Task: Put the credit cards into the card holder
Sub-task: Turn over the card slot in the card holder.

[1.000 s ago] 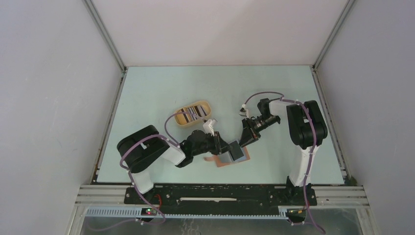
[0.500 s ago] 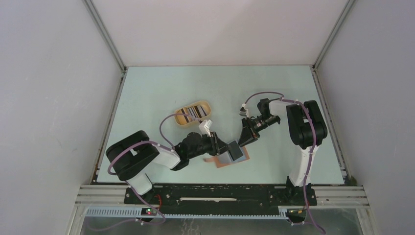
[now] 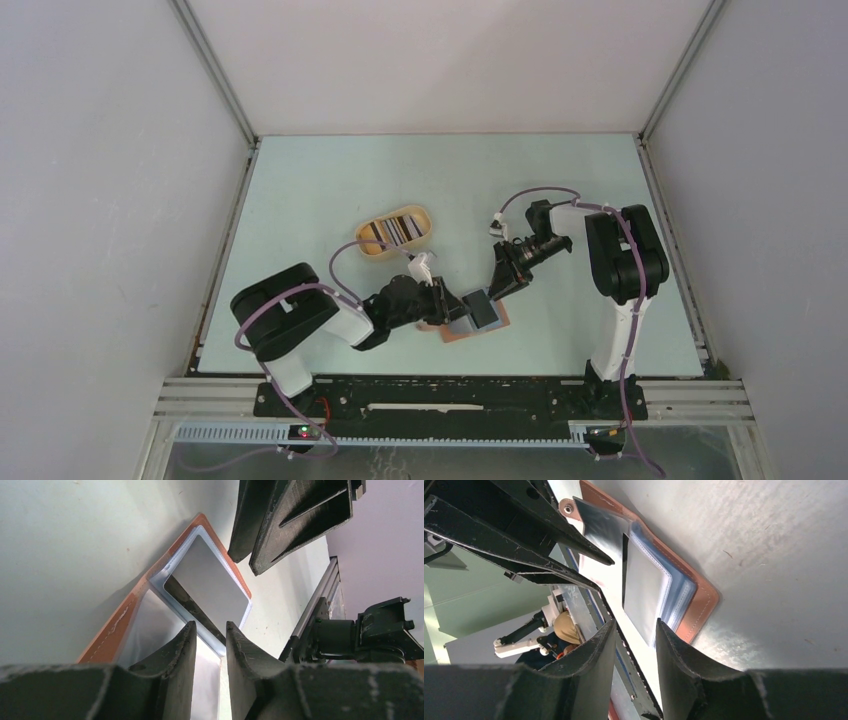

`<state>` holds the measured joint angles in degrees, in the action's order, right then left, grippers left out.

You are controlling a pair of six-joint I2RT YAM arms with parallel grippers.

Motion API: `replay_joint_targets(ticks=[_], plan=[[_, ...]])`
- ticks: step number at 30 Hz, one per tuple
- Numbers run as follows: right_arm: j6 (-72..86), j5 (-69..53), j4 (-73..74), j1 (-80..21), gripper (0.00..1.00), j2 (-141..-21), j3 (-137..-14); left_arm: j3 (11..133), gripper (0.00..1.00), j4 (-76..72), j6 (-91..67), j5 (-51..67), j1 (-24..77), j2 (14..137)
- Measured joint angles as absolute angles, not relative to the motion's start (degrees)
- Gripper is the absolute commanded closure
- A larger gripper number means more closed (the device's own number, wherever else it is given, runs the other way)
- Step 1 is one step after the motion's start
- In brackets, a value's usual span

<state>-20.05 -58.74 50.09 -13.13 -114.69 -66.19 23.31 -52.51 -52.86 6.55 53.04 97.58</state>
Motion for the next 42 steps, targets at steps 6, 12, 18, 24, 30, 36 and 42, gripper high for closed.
replay_joint_targets(ticks=[6, 12, 18, 24, 30, 36, 42], plan=[[-19.97, -56.62, 49.56, -13.1, 0.56, -114.63, -66.19, 23.38, 0.67, -52.49, -53.12, 6.52, 53.04, 98.63], [-19.94, -56.36, 49.25, -13.1, 0.56, -114.43, -66.19, 23.62, 0.67, -52.42, -53.12, 6.52, 53.04, 99.37], [-19.94, -56.75, 49.28, -13.13, 0.57, -114.45, -66.19, 24.36, 0.67, -52.42, -53.15, 6.55, 53.01, 100.12], [-19.94, -57.08, 49.43, -13.3, 0.57, -115.04, -66.19, 24.91, 0.68, -52.42, -53.15, 6.55, 53.01, 100.95], [-19.94, -57.08, 49.47, -13.76, 0.58, -115.61, -66.19, 25.1, 0.7, -52.58, -53.17, 6.57, 53.01, 101.75], [-19.97, -57.1, 49.52, -14.31, 0.61, -115.66, -66.19, 25.8, 0.71, -52.58, -53.19, 6.59, 53.01, 102.24], [-20.25, -58.26, 50.35, -14.46, 0.64, -115.68, -66.19, 26.06, 0.72, -52.6, -53.19, 6.66, 53.01, 102.67]])
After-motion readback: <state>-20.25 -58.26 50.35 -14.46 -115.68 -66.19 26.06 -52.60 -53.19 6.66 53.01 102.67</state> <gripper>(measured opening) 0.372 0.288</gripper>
